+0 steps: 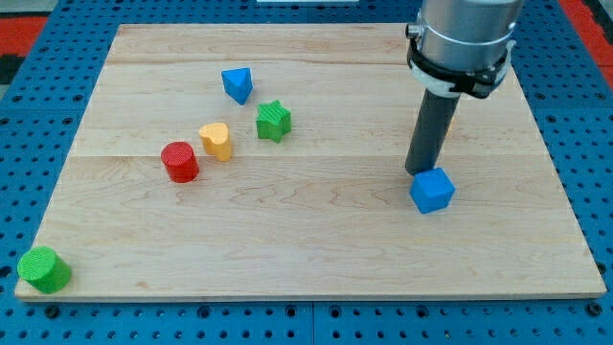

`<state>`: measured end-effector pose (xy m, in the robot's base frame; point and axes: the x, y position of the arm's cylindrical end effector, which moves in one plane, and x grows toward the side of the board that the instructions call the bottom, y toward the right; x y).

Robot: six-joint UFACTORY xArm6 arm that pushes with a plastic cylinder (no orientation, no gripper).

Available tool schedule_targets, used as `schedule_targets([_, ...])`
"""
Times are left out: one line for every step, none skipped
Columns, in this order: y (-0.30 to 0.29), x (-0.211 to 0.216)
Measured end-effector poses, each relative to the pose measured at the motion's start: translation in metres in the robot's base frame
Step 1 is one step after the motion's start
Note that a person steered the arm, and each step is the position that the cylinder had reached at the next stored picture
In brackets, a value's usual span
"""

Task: Slide blue cube right a bit

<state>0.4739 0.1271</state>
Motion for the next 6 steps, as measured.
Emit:
schedule_targets([0.004,0.025])
schedule_targets([0.005,0.044])
schedule_targets([-0.032,0.045])
schedule_targets([-0.039,0.058])
schedule_targets([-0.007,0.063])
schedule_targets([0.03,0.072])
